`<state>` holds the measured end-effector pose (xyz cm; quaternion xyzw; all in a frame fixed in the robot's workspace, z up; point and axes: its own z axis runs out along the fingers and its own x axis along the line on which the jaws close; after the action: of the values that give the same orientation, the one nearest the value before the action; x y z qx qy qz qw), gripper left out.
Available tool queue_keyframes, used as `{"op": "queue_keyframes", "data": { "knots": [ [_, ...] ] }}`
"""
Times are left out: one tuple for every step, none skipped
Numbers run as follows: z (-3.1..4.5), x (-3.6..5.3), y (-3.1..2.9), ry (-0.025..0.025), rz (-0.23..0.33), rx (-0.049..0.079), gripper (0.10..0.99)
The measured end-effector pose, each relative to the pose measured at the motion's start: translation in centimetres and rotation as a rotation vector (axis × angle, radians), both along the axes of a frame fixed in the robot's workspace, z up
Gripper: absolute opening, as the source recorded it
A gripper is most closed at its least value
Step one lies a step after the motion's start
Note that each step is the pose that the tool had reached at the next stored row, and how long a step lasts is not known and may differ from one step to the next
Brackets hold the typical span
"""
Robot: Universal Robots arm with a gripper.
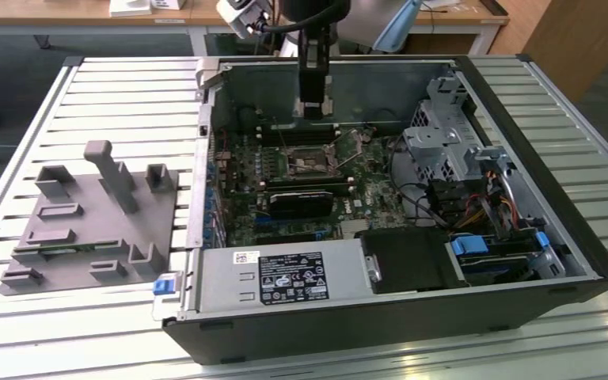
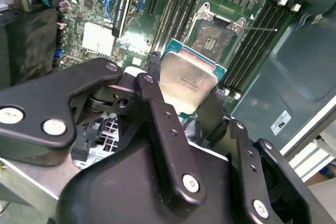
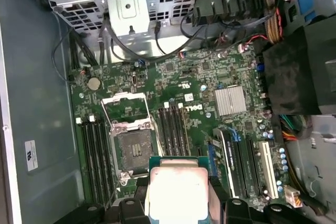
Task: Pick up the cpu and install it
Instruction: 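Place the cpu into insertion slot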
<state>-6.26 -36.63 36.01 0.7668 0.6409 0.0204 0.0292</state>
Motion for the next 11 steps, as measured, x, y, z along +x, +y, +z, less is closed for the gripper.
{"op": "queue_keyframes", "data": {
  "knots": [
    [-0.12,0.0,0.02,-0.0001,0.007,0.0,0.533],
    [-0.22,0.0,0.02,-0.0001,0.018,0.0,0.533],
    [-0.3,-0.01,0.02,0.0,0.034,0.0,0.533],
    [-0.38,-0.01,0.02,0.0001,0.052,0.0,0.533],
    [-0.46,-0.01,0.02,0.0001,0.07,0.0,0.533],
    [-0.54,-0.02,0.02,0.0,0.088,0.0,0.533],
    [-0.6,-0.02,0.02,0.0,0.105,0.0,0.533],
    [-0.66,-0.02,0.02,0.0001,0.124,0.0,0.533],
    [-0.71,-0.01,0.02,0.0003,0.136,0.0,0.533],
    [-0.77,-0.02,0.02,0.0005,0.14,0.0,0.533],
    [-0.87,-0.02,0.02,0.0005,0.14,0.0,0.533]
  ]
}}
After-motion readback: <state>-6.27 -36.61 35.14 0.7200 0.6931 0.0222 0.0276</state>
